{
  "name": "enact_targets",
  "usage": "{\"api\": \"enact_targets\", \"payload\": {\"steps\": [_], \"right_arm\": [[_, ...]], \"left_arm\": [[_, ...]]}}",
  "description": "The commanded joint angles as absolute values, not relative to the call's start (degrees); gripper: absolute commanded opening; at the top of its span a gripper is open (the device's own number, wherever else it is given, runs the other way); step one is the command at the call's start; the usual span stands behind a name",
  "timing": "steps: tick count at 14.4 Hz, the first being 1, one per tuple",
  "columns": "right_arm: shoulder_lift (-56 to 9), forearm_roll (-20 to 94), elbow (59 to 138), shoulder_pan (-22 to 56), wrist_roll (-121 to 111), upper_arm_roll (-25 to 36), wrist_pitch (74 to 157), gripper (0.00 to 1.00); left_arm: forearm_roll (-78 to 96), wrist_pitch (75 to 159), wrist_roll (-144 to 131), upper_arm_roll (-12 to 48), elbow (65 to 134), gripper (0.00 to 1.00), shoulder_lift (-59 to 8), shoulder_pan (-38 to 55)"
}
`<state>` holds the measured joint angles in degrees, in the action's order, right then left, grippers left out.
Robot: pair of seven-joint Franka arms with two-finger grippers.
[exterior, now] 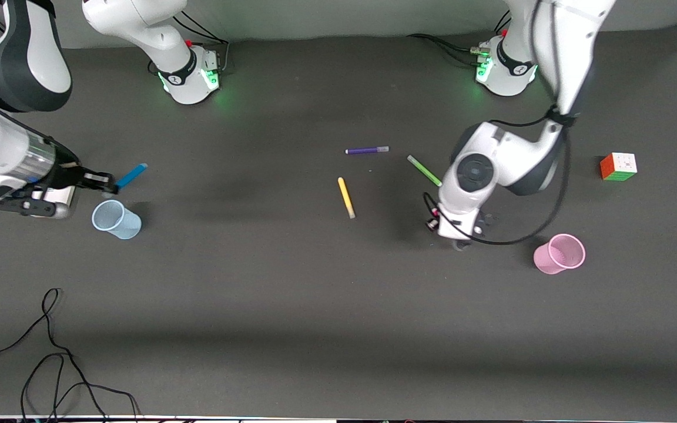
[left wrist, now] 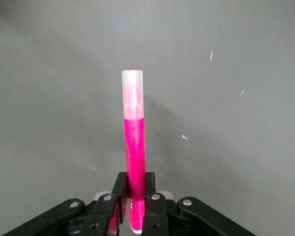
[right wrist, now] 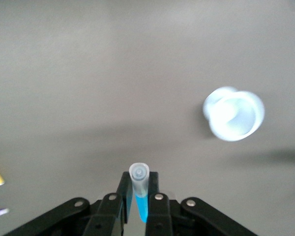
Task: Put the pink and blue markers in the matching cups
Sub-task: 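Carry the blue marker toward the blue cup while the left gripper carries pink, then drop the blue marker into the blue cup while the left gripper drops pink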
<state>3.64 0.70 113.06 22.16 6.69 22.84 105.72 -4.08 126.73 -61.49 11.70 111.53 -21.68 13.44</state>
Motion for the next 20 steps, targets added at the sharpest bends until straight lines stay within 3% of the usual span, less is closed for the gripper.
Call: {"api": "enact_targets", "payload": {"steps": [1, 5, 8, 14, 20], "right_arm": [[7.9, -4.0, 117.8, 22.9, -0.1, 24.2, 111.5, 0.0], [12.5, -6.0, 126.8, 22.9, -8.6, 30.0, 121.7, 0.0], [12.7, -6.0, 129.8, 22.8, -16.9, 34.2, 128.1, 0.0], [11.7, -6.0, 138.7, 22.8, -22.8, 39.4, 143.3, 0.0], [6.2, -5.3, 139.4, 23.0, -22.7, 39.3, 151.0, 0.0]], "left_arm": [[3.5, 112.1, -45.0, 11.6, 105.1, 0.02, -17.3, 6.0], [3.8, 92.8, -22.9, 11.4, 95.5, 0.0, -17.5, -5.1], [-0.2, 84.0, -7.6, 11.3, 89.7, 0.0, -19.7, -9.7], [-6.5, 80.9, -2.3, 11.4, 84.0, 0.0, -29.2, -10.3], [-9.3, 77.0, -0.6, 11.4, 75.0, 0.0, -39.9, -9.6]]}}
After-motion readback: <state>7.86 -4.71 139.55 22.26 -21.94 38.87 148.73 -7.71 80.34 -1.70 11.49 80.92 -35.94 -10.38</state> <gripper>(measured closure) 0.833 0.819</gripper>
